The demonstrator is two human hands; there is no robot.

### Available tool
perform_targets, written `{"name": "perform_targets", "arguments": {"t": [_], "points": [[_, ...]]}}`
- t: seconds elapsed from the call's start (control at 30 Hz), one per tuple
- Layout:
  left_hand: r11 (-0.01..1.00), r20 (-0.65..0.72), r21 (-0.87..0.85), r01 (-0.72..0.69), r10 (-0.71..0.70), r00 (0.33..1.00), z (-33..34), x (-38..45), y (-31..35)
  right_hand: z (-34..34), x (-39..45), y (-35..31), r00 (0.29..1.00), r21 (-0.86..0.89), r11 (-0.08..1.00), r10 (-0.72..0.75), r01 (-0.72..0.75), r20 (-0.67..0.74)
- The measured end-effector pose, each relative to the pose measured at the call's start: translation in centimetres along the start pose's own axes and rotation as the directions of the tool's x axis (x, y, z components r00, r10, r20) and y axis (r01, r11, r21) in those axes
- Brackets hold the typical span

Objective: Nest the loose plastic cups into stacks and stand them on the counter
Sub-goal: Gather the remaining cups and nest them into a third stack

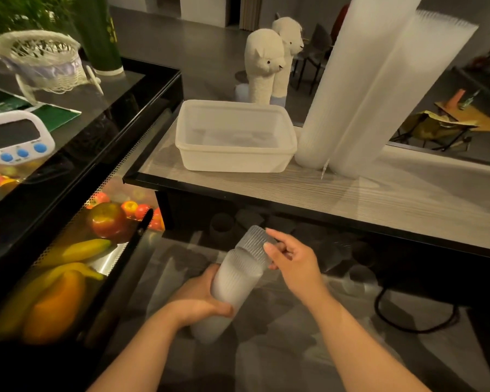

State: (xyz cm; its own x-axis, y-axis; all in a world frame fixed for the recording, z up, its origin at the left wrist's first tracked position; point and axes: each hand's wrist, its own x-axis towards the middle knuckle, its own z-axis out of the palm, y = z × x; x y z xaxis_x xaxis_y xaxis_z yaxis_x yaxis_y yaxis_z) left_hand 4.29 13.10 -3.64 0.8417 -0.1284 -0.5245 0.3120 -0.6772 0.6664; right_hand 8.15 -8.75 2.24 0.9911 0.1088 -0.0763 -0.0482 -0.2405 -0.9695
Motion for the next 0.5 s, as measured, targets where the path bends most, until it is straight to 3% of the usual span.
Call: {"name": "perform_targets", "arguments": {"t": [0.2, 0.5], "points": [[1.000, -0.002, 0.016, -0.010, 0.010, 1.000, -0.2, 0.1, 0.1, 0.9, -0.4, 0.9, 0.997, -0.249, 0.965, -0.071, 0.079, 0.043], [1.000, -0.001, 0.024, -0.017, 0.017, 1.000, -0.4, 0.3, 0.1, 0.8, -0.1, 1.5, 0.980, -0.368, 0.909, -0.186, 0.198, 0.069]]}}
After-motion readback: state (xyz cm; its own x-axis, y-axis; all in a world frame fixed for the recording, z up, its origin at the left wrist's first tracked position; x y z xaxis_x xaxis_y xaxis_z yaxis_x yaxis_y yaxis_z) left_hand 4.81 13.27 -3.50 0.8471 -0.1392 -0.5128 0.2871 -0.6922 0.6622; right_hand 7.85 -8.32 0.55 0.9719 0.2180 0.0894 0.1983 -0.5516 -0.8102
